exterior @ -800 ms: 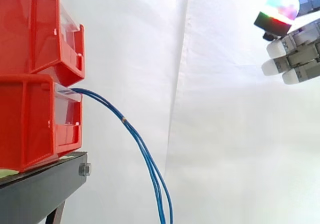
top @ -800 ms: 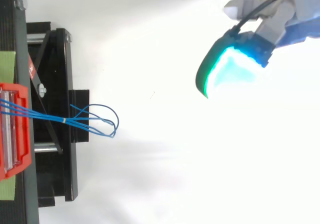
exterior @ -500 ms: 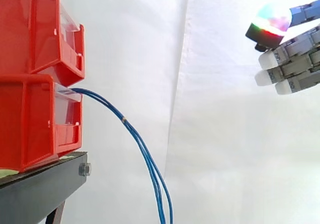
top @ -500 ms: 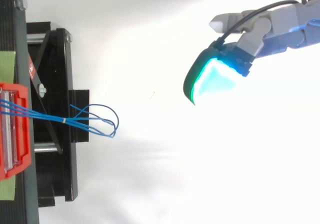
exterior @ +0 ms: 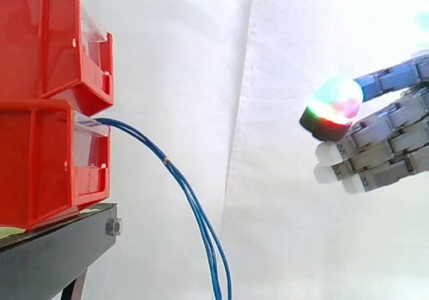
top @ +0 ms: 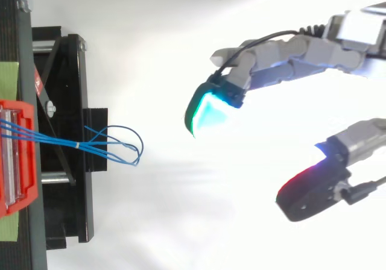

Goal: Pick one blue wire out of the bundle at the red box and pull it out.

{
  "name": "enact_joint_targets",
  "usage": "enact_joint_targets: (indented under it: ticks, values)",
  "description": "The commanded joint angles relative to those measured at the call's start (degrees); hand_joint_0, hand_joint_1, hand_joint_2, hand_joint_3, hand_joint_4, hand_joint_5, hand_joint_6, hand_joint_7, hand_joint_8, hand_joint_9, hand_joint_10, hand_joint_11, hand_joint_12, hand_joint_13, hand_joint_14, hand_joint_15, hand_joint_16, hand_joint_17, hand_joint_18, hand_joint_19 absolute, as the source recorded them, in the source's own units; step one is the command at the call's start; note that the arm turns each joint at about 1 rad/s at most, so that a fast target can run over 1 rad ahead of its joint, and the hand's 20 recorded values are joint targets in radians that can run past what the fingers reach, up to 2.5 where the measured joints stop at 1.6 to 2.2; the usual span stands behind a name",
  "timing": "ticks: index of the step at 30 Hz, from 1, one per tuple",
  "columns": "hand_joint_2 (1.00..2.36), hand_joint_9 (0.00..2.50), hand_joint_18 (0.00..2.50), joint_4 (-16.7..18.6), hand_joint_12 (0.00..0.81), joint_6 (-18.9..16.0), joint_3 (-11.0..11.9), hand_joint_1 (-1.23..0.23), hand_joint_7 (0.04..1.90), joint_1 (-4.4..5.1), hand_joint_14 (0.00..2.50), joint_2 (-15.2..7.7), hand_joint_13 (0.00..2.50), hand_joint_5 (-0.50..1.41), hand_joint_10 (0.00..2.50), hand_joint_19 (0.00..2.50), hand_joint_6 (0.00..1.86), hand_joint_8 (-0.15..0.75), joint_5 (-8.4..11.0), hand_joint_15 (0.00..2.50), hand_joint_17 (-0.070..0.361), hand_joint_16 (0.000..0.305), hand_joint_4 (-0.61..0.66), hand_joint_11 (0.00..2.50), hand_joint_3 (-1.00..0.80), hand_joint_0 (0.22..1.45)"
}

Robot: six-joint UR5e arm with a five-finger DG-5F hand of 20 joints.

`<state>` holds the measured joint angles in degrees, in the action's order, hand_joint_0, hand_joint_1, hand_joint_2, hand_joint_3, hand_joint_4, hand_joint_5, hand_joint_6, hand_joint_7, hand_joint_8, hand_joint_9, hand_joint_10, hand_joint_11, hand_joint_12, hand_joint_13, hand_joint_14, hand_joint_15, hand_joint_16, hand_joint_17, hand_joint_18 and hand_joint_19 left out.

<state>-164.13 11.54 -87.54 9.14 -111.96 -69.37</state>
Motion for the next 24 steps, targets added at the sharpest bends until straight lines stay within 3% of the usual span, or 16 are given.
enact_joint_targets:
  ticks: [1,8,19,24]
  values:
    - [1.0,0.53,0.0,3.8,0.349,0.2,0.0,-0.7,0.9,0.09,0.0,-1.9,0.22,-0.16,0.0,0.15,0.5,0.244,0.11,0.05,0.13,0.058,0.27,0.05,-0.5,0.51]
    - [1.0,0.54,0.0,6.4,0.345,0.3,0.0,-0.69,0.91,0.18,0.0,-4.8,0.23,-0.15,0.0,0.17,0.5,0.241,3.63,0.06,0.129,0.057,0.26,0.06,-0.5,0.52]
    - [1.0,0.56,0.01,13.0,0.341,0.4,0.0,-0.67,0.93,0.36,0.0,-8.7,0.24,-0.15,0.0,0.19,0.5,0.241,4.07,0.07,0.127,0.056,0.26,0.07,-0.5,0.53]
    - [1.0,0.57,0.02,15.9,0.341,2.1,0.0,-0.67,0.93,0.62,0.0,-10.3,0.25,-0.15,0.0,0.2,0.5,0.243,5.38,0.07,0.127,0.056,0.27,0.08,-0.5,0.53]
